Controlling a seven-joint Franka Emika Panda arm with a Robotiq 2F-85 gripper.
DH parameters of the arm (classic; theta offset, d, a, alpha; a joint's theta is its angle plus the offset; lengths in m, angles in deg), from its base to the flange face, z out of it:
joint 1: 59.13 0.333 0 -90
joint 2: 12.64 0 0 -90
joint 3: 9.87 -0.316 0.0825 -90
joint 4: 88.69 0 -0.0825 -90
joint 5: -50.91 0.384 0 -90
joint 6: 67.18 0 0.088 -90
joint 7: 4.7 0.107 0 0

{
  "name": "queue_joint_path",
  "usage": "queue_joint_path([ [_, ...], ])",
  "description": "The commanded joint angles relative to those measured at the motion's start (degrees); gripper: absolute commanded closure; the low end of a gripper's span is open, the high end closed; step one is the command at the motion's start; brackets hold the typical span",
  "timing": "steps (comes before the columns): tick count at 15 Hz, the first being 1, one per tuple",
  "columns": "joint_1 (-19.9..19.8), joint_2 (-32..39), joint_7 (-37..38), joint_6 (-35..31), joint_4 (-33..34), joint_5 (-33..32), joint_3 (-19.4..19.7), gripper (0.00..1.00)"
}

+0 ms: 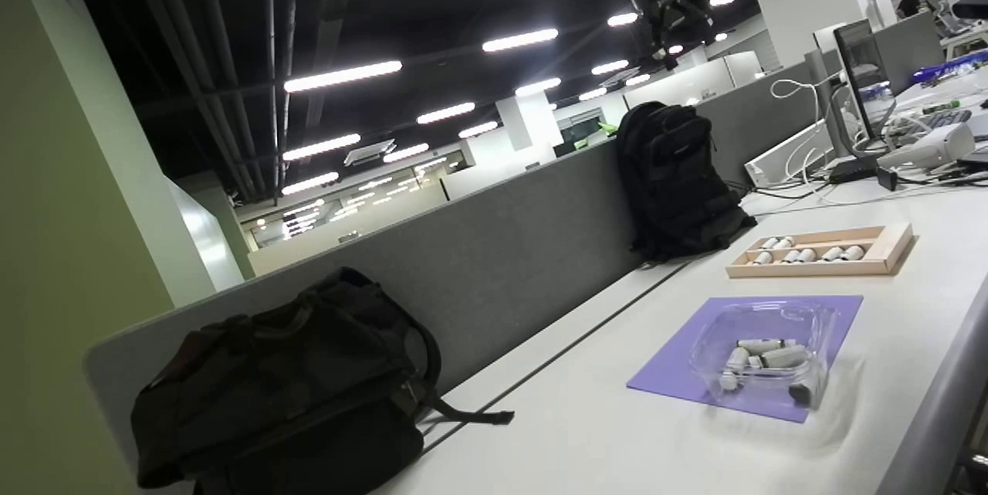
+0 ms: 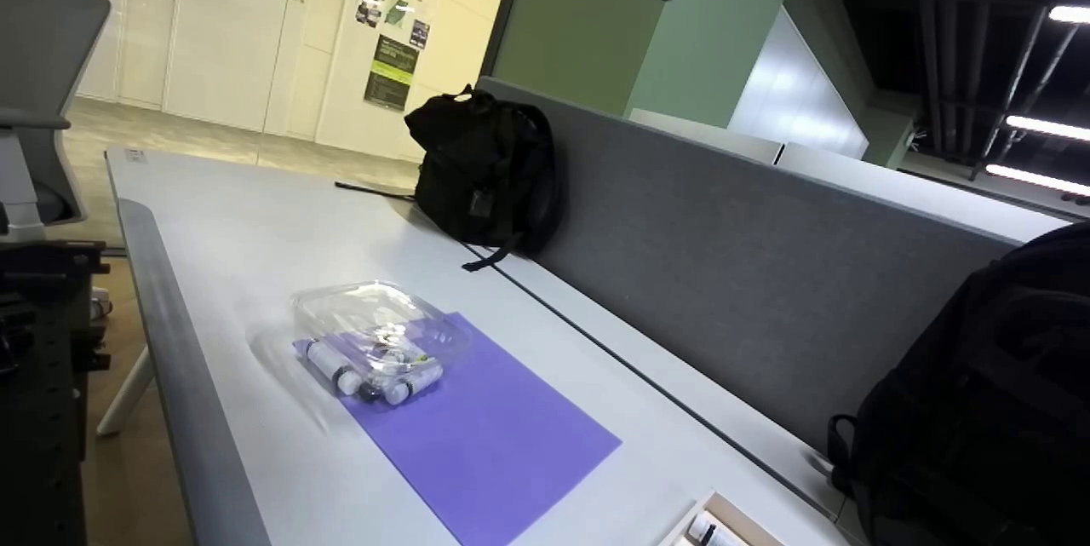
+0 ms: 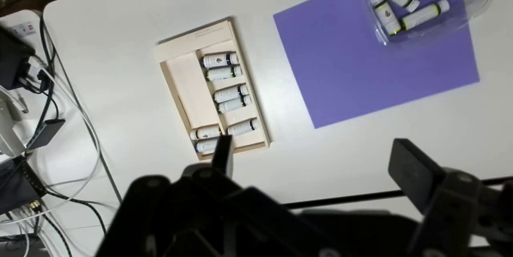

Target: Remove one bottle from the tray and place it on the table

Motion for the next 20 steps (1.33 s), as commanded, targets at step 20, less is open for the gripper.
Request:
queue_joint_path([
  [20, -7.08, 26.69, 9.42, -33.67, 1.84, 15.71, 10.04, 0.00],
])
